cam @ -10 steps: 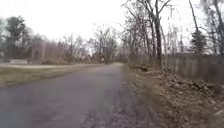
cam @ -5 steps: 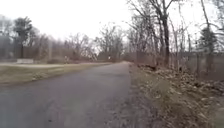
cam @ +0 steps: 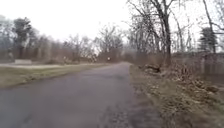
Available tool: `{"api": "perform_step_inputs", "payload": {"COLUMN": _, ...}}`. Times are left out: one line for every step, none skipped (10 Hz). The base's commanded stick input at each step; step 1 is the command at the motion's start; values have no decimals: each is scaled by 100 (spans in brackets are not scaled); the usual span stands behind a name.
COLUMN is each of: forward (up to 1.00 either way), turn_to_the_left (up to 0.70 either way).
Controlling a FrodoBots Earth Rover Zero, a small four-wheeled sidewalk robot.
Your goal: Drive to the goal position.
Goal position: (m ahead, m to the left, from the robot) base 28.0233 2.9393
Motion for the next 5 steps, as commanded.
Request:
{"api": "perform_step_inputs", "payload": {"forward": 100, "turn_to_the_left": 0}}
{"api": "perform_step_inputs", "payload": {"forward": 100, "turn_to_the_left": 0}}
{"api": "perform_step_inputs", "payload": {"forward": 100, "turn_to_the_left": 0}}
{"api": "perform_step_inputs", "payload": {"forward": 100, "turn_to_the_left": 0}}
{"api": "perform_step_inputs", "payload": {"forward": 100, "turn_to_the_left": 0}}
